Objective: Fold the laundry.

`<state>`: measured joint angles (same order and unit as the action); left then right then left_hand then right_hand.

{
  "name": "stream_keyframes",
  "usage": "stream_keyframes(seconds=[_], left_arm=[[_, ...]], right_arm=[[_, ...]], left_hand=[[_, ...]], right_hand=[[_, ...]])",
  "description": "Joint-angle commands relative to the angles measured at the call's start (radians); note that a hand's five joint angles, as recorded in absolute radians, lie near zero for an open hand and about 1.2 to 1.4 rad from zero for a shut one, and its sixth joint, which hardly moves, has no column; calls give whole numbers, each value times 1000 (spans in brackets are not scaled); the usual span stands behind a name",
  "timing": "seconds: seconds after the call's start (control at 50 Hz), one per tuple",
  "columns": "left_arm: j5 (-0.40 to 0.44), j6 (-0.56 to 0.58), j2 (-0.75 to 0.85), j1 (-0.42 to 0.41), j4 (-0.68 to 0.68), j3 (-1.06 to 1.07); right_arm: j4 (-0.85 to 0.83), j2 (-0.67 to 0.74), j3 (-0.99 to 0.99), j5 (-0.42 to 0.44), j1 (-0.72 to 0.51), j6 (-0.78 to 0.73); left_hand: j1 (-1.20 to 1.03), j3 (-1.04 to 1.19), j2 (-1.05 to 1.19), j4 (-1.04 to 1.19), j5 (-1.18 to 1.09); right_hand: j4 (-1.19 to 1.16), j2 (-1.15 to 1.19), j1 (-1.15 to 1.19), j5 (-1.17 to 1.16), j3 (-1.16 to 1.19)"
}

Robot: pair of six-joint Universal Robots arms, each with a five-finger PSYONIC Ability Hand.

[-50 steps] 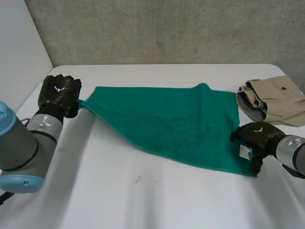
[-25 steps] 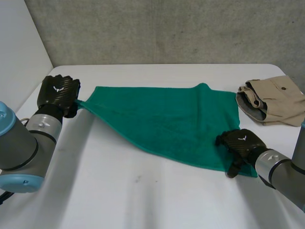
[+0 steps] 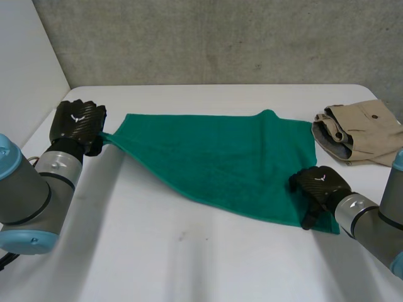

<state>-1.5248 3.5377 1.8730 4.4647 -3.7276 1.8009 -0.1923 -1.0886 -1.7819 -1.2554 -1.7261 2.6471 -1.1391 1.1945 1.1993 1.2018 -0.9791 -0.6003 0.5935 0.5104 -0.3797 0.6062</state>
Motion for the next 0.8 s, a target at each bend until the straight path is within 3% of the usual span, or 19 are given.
stream_keyframes(seconds=[0.02, 0.36, 0.44, 0.54, 0.74, 0.8], left_arm=[[0, 0, 0, 1, 0, 0], [0, 0, 0, 1, 0, 0], [0, 0, 0, 1, 0, 0], [0, 0, 0, 1, 0, 0], [-3, 0, -5, 1, 2, 2], [-5, 0, -9, -2, 3, 2]], right_arm=[[-3, 9, 16, -1, -1, -1], [-1, 42, 58, -2, -4, 2], [-1, 53, 64, -4, -4, -1], [1, 38, 65, -6, 0, 2], [34, -22, 64, -7, -1, 2], [134, -33, 79, 1, 2, -22]], left_hand=[[-257, 202, 197, 194, -243], [-257, 202, 197, 194, -243], [-257, 202, 197, 194, -243], [-257, 202, 197, 194, -243], [-257, 202, 197, 194, -243], [-257, 202, 197, 194, -243]], right_hand=[[-148, 155, 238, -194, 142], [-169, 175, 259, -215, 163], [-350, 357, 440, -396, 344], [-795, 802, 885, -841, 789], [-796, 803, 886, -842, 790], [-796, 803, 886, -842, 790]])
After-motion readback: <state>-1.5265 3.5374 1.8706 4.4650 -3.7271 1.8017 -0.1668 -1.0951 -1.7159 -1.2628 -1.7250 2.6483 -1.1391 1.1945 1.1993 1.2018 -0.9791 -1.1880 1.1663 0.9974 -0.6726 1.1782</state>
